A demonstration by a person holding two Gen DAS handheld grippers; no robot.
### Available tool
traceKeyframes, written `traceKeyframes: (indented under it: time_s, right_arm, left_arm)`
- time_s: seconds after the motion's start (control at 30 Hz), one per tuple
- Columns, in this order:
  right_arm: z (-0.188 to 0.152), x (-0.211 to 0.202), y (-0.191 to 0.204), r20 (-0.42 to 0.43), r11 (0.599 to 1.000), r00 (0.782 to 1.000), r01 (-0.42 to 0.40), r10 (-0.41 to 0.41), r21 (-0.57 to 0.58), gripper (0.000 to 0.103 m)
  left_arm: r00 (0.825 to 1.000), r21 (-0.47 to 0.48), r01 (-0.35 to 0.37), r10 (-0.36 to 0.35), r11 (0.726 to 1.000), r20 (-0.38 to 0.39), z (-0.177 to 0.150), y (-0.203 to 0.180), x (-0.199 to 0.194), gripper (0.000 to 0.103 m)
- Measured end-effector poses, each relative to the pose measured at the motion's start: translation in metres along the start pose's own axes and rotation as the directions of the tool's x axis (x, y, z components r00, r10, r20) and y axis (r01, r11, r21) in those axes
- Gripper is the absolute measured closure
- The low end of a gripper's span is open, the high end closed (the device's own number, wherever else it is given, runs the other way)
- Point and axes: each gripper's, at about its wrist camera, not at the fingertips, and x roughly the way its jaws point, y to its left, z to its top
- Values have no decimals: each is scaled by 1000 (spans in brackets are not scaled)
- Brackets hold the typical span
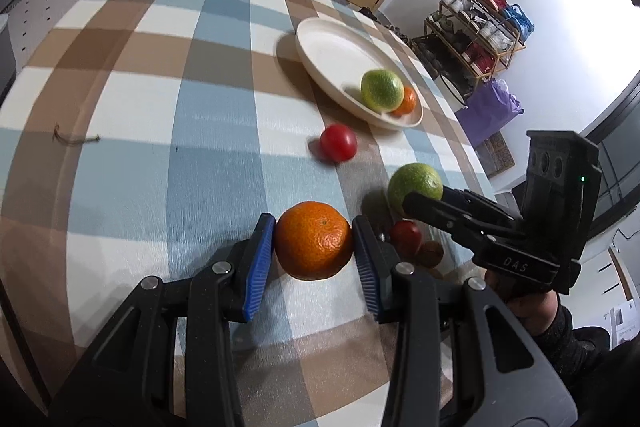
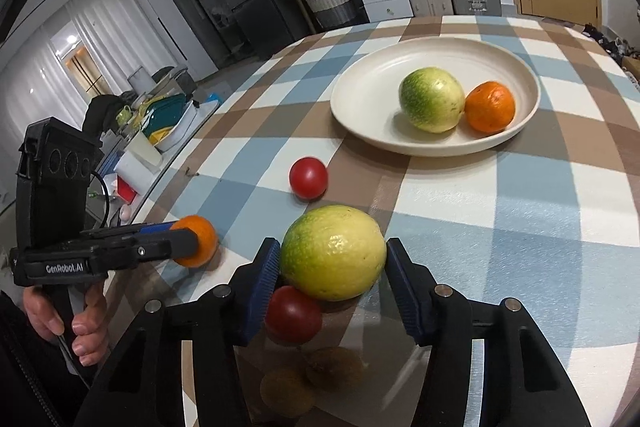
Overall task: Organize fruits
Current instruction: 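Close the right tool on the yellow lemon while the left tool holds the orange, then carry the lemon with the right tool while the left tool carries the orange over the plate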
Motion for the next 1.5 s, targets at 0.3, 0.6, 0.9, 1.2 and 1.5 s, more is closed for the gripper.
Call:
traceKeyframes:
  time_s: [0.3,0.6,0.9,1.2,1.5]
  right_arm:
    - [18,-22,-5,70,1000,997,-22,22,-9,48]
    - [54,-32,-19,124,999,992,-35,36,-10,48]
    - [99,-32,-41,154,1000,988,-20,21,-8,48]
    - [132,-23,-66,179,1000,984,7,-12,26,48]
    - [146,-7,-80,164,996,983,86,-85,4,48]
  left_arm:
    - [1000,23,-10,9,1000,27,32,-14,2,67]
    - [999,61,4,-7,998,40,77,-38,24,67]
    - [999,88,7,-11,996,46,133,-53,51,67]
    - [998,95,20,-26,995,58,187,-74,83,67]
    - [1000,123,17,-20,992,18,217,-82,127,67]
